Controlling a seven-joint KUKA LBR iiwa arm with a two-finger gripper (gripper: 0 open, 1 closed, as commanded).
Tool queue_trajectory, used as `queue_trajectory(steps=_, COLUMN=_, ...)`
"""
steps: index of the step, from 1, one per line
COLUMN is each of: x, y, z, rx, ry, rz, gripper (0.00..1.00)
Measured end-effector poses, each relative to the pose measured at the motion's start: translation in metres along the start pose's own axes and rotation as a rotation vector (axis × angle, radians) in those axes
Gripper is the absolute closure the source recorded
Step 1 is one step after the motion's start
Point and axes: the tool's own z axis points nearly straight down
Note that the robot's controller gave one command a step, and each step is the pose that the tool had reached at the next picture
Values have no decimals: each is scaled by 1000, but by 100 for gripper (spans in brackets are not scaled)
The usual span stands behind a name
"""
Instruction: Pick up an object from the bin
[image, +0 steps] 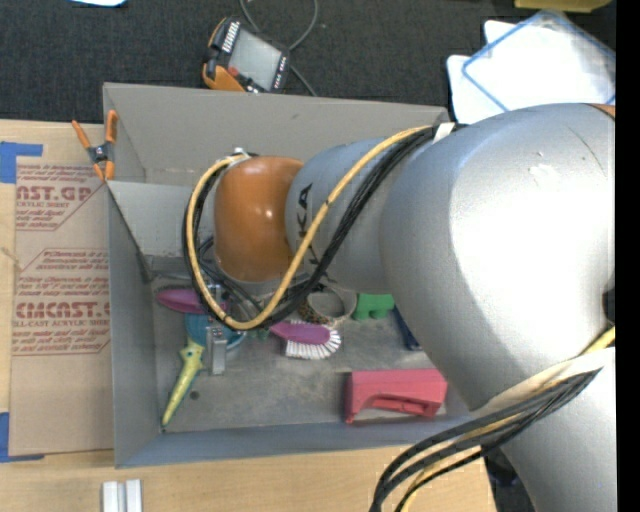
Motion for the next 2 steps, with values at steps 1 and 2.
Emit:
queue_trajectory(steps=1, x=-19, y=39, z=0, rx=24, ry=19, rz=-72, gripper=100)
queue_trajectory(steps=2, x=-19, y=39, z=0, rx=23, ry=19, rz=-72, gripper=100)
